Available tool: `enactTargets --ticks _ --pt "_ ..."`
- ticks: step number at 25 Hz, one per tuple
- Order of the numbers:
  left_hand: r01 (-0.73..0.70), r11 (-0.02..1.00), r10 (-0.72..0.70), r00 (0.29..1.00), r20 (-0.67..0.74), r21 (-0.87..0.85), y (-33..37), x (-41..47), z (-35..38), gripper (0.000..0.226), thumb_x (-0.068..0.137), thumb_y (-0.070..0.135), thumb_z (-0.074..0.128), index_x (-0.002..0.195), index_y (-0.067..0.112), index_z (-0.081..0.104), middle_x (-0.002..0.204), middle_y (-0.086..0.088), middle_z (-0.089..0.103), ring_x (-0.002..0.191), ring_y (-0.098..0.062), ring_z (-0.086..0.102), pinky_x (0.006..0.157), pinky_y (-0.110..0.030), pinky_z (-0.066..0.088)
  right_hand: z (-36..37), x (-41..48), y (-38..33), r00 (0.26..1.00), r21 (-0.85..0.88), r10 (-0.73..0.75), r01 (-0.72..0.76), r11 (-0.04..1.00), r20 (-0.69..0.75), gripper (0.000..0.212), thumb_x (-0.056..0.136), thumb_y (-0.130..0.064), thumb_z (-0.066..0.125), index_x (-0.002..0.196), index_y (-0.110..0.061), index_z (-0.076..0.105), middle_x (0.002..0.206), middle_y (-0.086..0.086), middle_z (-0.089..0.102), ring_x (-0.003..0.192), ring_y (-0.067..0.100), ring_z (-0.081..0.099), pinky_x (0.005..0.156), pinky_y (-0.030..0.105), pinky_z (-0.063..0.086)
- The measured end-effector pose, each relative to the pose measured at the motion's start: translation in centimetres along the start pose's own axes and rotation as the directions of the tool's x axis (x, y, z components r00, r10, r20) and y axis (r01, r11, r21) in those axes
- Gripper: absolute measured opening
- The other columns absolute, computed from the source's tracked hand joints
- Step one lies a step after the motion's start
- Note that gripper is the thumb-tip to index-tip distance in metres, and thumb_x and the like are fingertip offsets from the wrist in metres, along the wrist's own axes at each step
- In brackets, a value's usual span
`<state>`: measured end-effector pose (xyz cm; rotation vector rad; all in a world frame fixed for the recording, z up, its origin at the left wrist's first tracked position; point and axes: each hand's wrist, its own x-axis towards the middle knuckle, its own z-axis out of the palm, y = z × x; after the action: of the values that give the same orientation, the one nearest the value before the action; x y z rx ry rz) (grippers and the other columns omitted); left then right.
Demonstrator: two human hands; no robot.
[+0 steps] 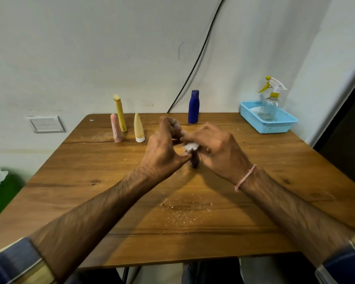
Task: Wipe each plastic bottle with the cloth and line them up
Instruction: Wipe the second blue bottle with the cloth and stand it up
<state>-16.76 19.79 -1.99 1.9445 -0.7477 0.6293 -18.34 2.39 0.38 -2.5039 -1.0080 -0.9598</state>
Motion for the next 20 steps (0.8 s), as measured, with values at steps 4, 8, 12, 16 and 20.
enactTargets --ticks 4,8,12,16,20 --pt "0.011 1.0 -0.01 0.999 -0.037 0.017 -0.3 -0.5 -0.3 0.065 0.078 0.008 0.084 0.108 0.025 0.028 0.105 -0.001 0.065 0.099 -0.013 0.071 0.092 -0.02 0.057 -1.0 -0.1 0.5 1.0 0.018 0.018 -0.018 1.0 -0.016 0.031 0.083 -0.014 0.059 0.111 -0.006 0.067 0.094 0.012 0.067 0.085 0.02 0.062 0.079 0.03 0.055" --pt "-0.033 0.999 0.034 0.999 -0.017 0.038 -0.2 -0.6 -0.4 0.073 0.075 0.008 0.085 0.107 0.032 0.024 0.103 0.001 0.063 0.097 -0.013 0.071 0.09 -0.014 0.055 -0.1 0.1 -1.2 1.0 0.045 0.024 -0.025 0.999 0.016 0.03 0.083 -0.014 0.059 0.112 -0.008 0.064 0.095 0.011 0.065 0.085 0.021 0.064 0.082 0.029 0.055" --pt "0.001 1.0 -0.001 0.998 -0.063 0.003 -0.1 -0.9 -0.6 0.062 0.077 0.006 0.084 0.107 0.021 0.032 0.104 -0.001 0.065 0.097 -0.012 0.071 0.09 -0.012 0.055 -0.9 0.3 -0.4 0.998 0.076 0.046 -0.044 0.996 -0.032 0.027 0.082 -0.016 0.056 0.107 -0.008 0.064 0.094 0.011 0.065 0.084 0.021 0.063 0.079 0.032 0.057" --pt "0.003 1.0 -0.003 0.997 -0.075 0.0 0.0 -1.1 -0.7 0.058 0.076 0.003 0.084 0.103 0.018 0.034 0.1 -0.006 0.063 0.092 -0.013 0.072 0.086 -0.013 0.056 0.1 0.6 -1.8 0.997 0.046 0.072 -0.071 0.996 -0.026 0.027 0.08 -0.009 0.061 0.107 -0.008 0.064 0.095 0.011 0.063 0.086 0.021 0.063 0.082 0.029 0.055" --pt "0.051 0.998 -0.053 0.996 -0.071 -0.027 -0.1 -1.9 -0.7 0.057 0.076 0.004 0.084 0.103 0.016 0.036 0.105 -0.005 0.068 0.098 -0.011 0.072 0.087 -0.014 0.056 -0.5 0.2 -0.4 0.998 0.084 0.054 -0.057 0.995 0.037 0.028 0.078 0.0 0.07 0.103 -0.009 0.063 0.094 0.007 0.062 0.082 0.016 0.059 0.078 0.019 0.047"
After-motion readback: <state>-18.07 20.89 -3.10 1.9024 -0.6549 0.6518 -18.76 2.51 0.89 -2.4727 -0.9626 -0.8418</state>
